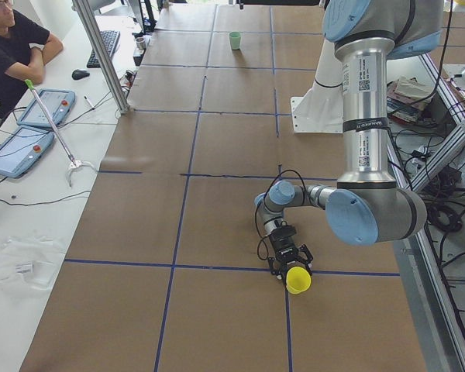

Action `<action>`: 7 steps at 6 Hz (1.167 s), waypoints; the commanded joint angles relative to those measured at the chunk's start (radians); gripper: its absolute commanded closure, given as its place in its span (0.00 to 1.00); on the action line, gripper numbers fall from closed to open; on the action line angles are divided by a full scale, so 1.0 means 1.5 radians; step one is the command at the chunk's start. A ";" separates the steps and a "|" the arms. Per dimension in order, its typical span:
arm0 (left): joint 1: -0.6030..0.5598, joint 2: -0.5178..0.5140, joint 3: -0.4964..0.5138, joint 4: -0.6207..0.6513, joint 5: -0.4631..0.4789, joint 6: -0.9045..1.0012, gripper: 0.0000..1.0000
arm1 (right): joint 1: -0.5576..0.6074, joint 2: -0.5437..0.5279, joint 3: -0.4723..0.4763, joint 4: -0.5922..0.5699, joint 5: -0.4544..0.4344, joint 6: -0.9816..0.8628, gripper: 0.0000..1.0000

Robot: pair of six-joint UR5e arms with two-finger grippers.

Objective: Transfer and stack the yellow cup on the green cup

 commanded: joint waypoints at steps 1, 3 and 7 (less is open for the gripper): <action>0.003 0.006 0.011 -0.002 0.002 0.004 0.01 | -0.001 0.000 0.000 0.000 0.000 0.000 0.00; 0.003 0.007 0.038 -0.029 0.005 0.005 0.02 | -0.001 0.000 0.001 0.000 0.000 0.001 0.00; 0.002 0.051 0.010 -0.037 0.009 0.027 0.92 | -0.001 -0.001 0.018 -0.001 0.002 0.004 0.00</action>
